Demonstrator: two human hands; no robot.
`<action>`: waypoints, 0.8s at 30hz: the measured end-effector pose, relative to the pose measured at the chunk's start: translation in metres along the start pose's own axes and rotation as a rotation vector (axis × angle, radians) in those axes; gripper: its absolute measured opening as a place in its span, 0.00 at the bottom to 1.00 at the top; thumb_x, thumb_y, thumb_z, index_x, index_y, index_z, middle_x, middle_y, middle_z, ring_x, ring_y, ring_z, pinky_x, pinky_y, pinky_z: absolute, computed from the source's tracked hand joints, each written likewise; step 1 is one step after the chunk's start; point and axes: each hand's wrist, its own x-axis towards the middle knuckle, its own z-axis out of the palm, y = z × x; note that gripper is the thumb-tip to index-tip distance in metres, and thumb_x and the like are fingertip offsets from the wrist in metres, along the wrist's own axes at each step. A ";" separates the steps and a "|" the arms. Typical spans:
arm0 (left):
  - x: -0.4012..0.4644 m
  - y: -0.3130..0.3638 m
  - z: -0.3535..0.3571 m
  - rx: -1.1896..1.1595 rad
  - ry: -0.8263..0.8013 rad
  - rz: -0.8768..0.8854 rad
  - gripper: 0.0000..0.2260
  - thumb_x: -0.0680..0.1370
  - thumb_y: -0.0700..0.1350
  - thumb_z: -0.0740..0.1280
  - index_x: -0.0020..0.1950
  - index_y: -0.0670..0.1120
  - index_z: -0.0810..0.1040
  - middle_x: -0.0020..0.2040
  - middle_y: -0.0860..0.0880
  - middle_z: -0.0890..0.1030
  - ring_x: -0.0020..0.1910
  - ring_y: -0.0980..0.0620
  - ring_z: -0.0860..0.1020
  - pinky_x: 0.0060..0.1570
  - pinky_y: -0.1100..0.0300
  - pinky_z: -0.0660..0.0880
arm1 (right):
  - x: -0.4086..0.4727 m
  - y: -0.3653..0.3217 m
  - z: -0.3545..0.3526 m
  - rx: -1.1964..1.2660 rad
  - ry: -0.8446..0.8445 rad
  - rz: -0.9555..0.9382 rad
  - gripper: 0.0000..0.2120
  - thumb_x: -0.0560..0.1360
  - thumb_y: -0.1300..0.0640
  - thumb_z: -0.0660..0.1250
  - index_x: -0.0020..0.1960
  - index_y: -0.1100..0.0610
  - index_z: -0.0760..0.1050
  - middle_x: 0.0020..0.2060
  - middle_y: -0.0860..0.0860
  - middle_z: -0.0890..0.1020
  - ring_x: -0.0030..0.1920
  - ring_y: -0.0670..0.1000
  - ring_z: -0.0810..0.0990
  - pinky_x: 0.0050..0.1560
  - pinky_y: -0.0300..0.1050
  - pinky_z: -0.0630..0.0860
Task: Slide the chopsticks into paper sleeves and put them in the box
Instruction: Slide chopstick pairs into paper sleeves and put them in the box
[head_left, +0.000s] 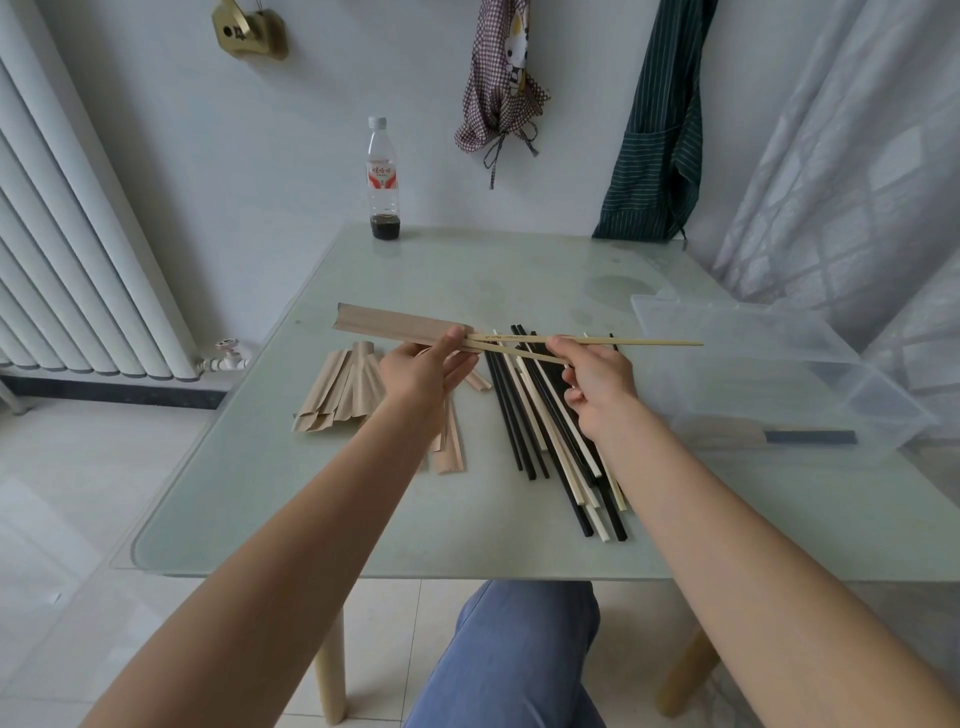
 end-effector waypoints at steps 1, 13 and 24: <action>0.000 0.000 0.000 -0.002 -0.001 -0.003 0.05 0.76 0.34 0.66 0.49 0.33 0.75 0.43 0.42 0.81 0.40 0.48 0.82 0.42 0.60 0.81 | 0.000 0.001 0.000 0.001 0.004 0.004 0.05 0.72 0.59 0.71 0.39 0.56 0.76 0.35 0.50 0.73 0.31 0.44 0.66 0.21 0.31 0.62; -0.001 -0.002 0.006 0.036 -0.002 0.027 0.03 0.75 0.34 0.68 0.45 0.35 0.75 0.43 0.42 0.81 0.35 0.50 0.83 0.38 0.62 0.81 | -0.003 0.004 0.004 0.243 -0.226 0.125 0.02 0.74 0.61 0.68 0.43 0.57 0.78 0.36 0.50 0.80 0.34 0.45 0.75 0.32 0.35 0.70; 0.000 -0.002 0.007 0.031 0.019 0.041 0.05 0.75 0.34 0.68 0.48 0.35 0.75 0.44 0.41 0.81 0.40 0.47 0.83 0.40 0.60 0.82 | -0.001 0.004 -0.003 0.561 -0.197 0.152 0.03 0.75 0.68 0.65 0.42 0.64 0.75 0.38 0.56 0.79 0.36 0.48 0.79 0.33 0.33 0.79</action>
